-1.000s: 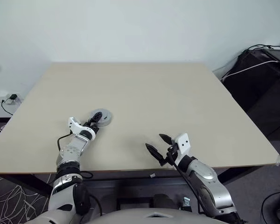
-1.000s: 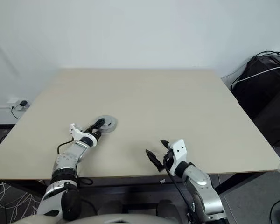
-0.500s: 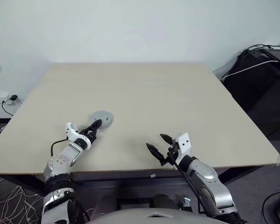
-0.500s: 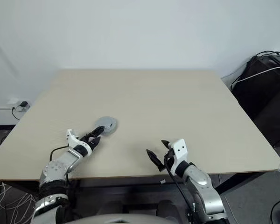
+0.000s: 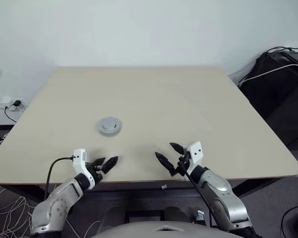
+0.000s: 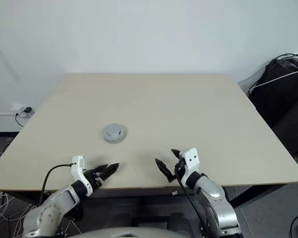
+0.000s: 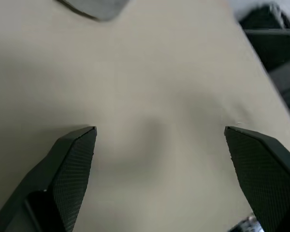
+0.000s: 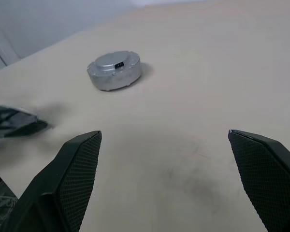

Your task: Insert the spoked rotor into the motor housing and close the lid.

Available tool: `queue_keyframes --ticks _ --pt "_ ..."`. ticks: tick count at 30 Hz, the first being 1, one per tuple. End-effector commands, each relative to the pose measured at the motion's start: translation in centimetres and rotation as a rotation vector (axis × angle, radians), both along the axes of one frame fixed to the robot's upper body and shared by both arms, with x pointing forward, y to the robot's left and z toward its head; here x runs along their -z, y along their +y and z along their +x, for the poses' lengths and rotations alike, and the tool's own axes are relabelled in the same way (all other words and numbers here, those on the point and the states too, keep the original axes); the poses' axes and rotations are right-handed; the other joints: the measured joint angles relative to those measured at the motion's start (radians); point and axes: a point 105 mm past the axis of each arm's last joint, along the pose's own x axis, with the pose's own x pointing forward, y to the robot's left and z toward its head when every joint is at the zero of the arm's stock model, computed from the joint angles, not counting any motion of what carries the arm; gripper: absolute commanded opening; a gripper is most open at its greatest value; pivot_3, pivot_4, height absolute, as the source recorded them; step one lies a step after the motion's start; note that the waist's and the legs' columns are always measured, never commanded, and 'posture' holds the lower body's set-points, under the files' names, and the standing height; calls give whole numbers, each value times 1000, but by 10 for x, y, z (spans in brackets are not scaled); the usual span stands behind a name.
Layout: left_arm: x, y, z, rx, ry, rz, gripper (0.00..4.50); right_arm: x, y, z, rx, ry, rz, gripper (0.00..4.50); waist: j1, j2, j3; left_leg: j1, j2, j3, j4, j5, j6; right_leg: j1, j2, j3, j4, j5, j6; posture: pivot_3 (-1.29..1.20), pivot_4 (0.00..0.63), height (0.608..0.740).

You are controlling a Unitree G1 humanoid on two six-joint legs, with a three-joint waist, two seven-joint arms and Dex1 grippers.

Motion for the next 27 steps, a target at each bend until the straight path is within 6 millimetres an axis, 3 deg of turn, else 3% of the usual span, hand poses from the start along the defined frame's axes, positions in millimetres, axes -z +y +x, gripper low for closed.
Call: queue_keyframes --ticks 1,6,12,17,27 --pt "-32 -14 13 13 -343 215 4484 -20 0 5 22 -136 -10 4500 4 1 1 0 0 1 -1 0 0 0 -1 0 -1 0 0 0 0 740" --pt "-36 -31 10 -43 -565 399 4484 -20 -6 4 98 -244 -103 4500 17 2 0 -1 -1 2 -4 0 1 -1 -2 0 -5 0 0 0 0 740" --pt "-43 -34 6 -209 -678 447 4484 -16 -19 -1 222 -292 -164 4500 24 3 -1 -5 -1 3 -4 -2 5 -2 3 -1 -10 0 1 0 0 740" --pt "-43 -29 1 -269 -672 401 4484 -19 -27 -8 315 -307 -181 4500 23 3 -2 -4 -1 4 -3 -3 6 -1 4 -1 -10 0 2 0 0 740" --pt "-44 -34 3 -224 -634 336 4484 -33 -19 -4 339 -317 -166 4500 22 4 -2 -4 0 5 -2 -3 6 -1 4 -1 -10 -2 7 0 0 740"
